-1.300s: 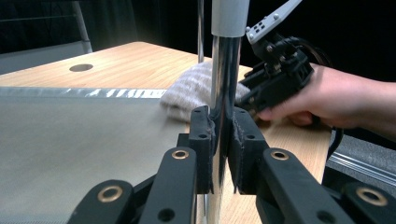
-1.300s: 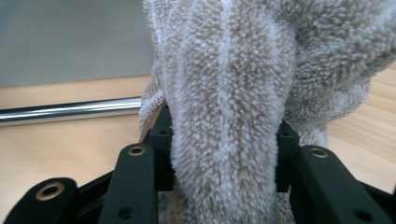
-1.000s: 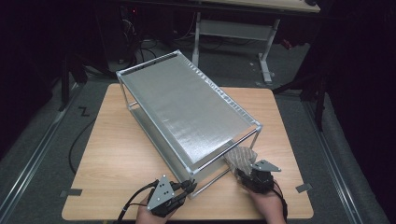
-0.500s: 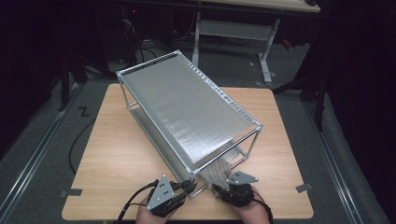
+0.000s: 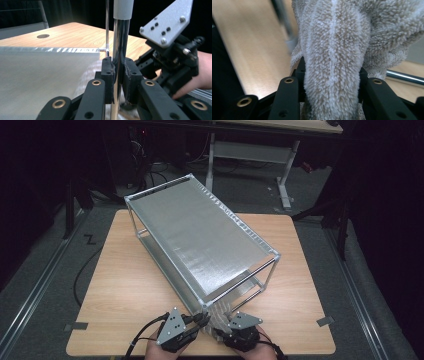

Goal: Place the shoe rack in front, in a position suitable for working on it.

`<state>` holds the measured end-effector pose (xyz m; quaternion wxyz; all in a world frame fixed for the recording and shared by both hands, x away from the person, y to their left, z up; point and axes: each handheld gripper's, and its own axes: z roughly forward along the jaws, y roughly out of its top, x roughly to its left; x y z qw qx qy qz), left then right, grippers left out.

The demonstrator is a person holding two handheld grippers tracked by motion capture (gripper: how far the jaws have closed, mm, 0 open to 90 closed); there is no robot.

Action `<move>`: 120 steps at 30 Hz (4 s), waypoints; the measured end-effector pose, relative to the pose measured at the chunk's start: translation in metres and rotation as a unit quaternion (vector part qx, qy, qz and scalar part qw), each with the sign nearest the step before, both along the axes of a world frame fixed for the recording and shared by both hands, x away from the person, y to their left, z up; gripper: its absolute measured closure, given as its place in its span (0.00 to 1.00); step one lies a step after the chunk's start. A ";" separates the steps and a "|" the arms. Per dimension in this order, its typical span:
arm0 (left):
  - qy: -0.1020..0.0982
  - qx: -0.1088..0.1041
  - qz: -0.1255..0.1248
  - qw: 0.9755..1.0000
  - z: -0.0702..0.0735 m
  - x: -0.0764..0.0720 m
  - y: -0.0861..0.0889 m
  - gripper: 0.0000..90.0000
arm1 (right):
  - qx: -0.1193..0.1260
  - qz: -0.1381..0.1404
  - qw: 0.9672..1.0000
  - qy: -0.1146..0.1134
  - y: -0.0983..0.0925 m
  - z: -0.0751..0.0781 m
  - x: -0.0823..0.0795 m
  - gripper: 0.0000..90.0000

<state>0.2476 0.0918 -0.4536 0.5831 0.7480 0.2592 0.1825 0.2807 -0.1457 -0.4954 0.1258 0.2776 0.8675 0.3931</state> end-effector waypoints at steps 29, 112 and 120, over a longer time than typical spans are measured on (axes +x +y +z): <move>-0.005 0.002 0.022 1.000 -0.008 0.011 0.010 0.78 | 0.066 -0.197 0.971 -0.118 -0.116 0.047 0.023 0.72; 0.015 0.035 0.035 0.999 -0.031 0.009 -0.002 0.89 | 0.120 -0.211 0.957 -0.156 -0.101 0.116 0.041 0.71; 0.014 0.034 0.035 0.999 -0.031 0.009 -0.002 0.89 | 0.103 -0.139 0.970 -0.170 -0.065 0.119 0.023 0.70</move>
